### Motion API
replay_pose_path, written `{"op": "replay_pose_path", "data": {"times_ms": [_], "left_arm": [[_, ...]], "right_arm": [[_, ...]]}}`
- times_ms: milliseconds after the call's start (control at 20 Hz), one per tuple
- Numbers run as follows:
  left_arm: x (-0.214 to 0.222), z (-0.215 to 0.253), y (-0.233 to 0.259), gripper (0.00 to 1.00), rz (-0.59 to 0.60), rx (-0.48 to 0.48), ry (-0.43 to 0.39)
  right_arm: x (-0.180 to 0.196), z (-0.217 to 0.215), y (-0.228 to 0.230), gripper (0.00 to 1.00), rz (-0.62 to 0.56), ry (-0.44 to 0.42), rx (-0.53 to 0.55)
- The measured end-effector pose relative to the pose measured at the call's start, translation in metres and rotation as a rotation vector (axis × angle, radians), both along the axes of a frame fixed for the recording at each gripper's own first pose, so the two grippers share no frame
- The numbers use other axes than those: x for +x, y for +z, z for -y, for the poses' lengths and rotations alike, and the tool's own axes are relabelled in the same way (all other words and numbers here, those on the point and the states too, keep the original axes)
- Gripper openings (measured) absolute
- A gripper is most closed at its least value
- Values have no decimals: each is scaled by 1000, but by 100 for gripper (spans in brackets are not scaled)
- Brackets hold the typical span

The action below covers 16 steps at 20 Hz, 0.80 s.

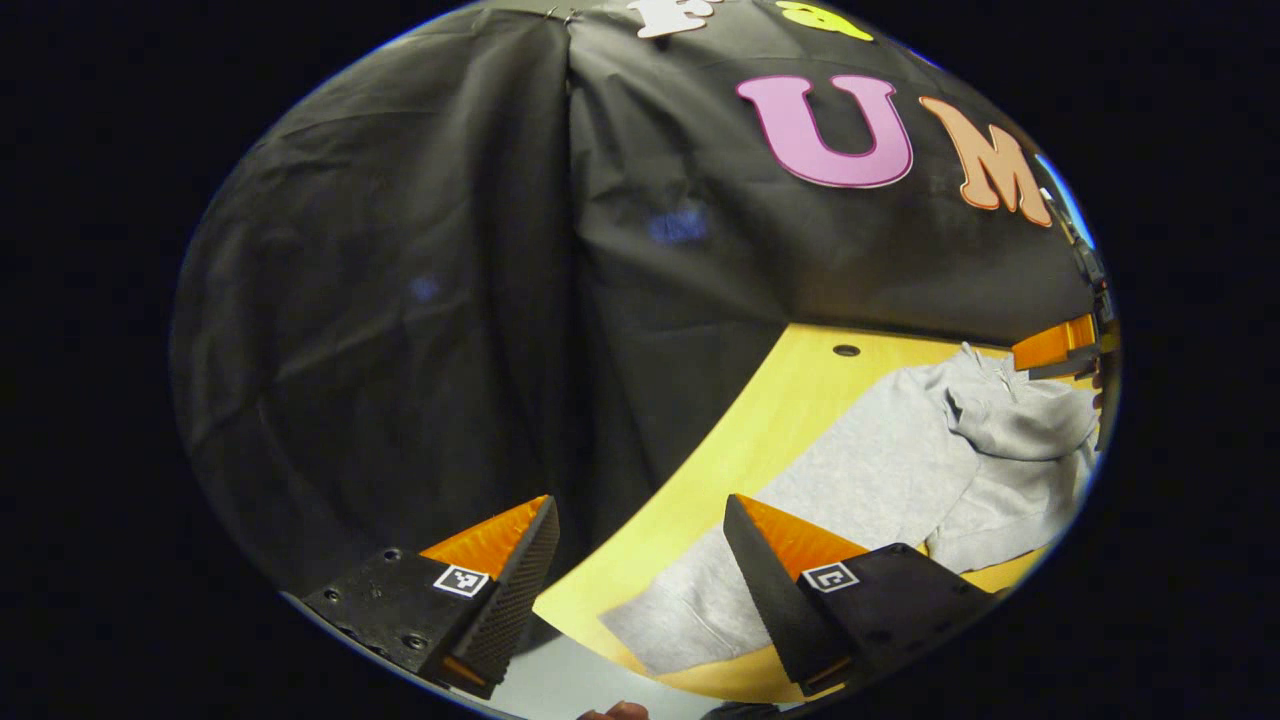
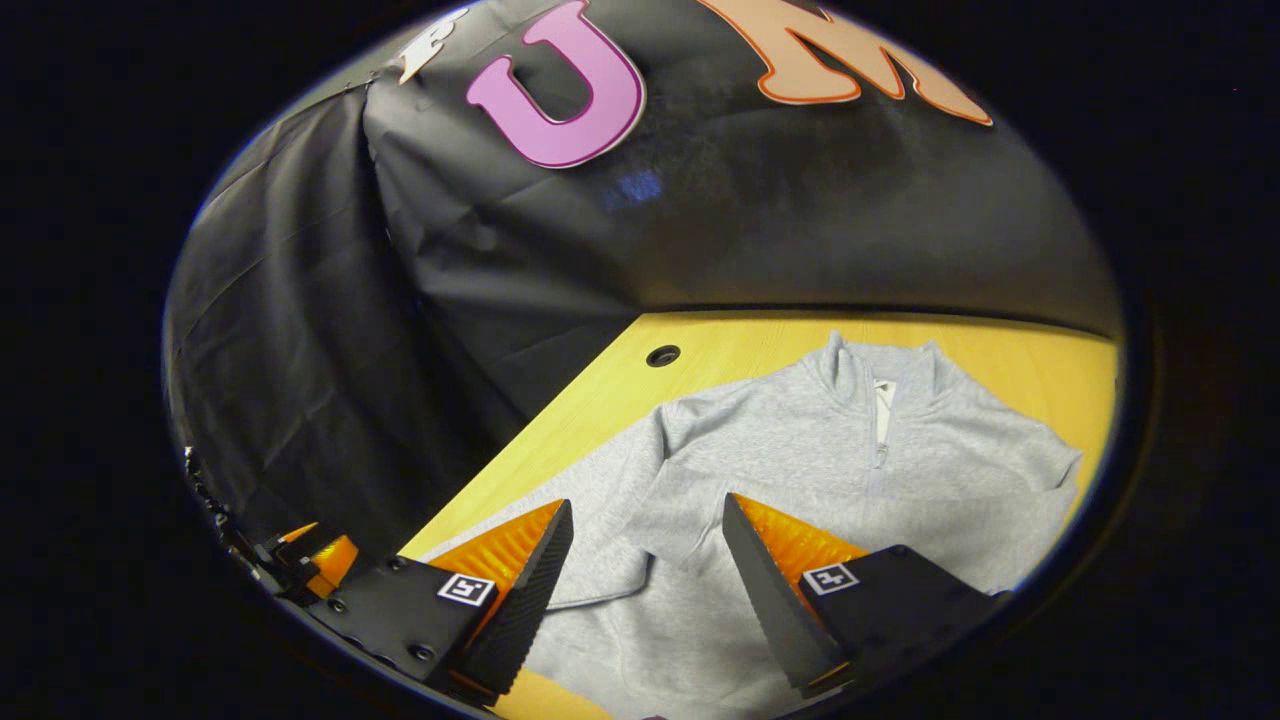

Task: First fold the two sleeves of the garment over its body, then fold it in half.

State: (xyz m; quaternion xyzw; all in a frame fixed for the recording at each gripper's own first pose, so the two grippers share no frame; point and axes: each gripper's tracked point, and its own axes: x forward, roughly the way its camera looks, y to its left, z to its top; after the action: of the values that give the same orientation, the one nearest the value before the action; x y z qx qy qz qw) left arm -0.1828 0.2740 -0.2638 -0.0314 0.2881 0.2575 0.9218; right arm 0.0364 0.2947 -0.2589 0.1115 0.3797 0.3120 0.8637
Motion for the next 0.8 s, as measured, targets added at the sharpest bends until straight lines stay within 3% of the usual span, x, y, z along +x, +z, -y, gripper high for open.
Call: {"op": "replay_pose_path", "data": {"times_ms": [200, 550, 800], "left_arm": [[-26, 17, -55, 100, -97, -156, 24], [-41, 22, -94, 97, -178, -297, 93], [-38, 23, -96, 97, -190, -286, 86]], "right_arm": [[-9, 24, 12, 96, 20, -4, -11], [-5, 63, 22, 96, 25, -67, -23], [-6, 82, 26, 96, 39, -88, -37]]}}
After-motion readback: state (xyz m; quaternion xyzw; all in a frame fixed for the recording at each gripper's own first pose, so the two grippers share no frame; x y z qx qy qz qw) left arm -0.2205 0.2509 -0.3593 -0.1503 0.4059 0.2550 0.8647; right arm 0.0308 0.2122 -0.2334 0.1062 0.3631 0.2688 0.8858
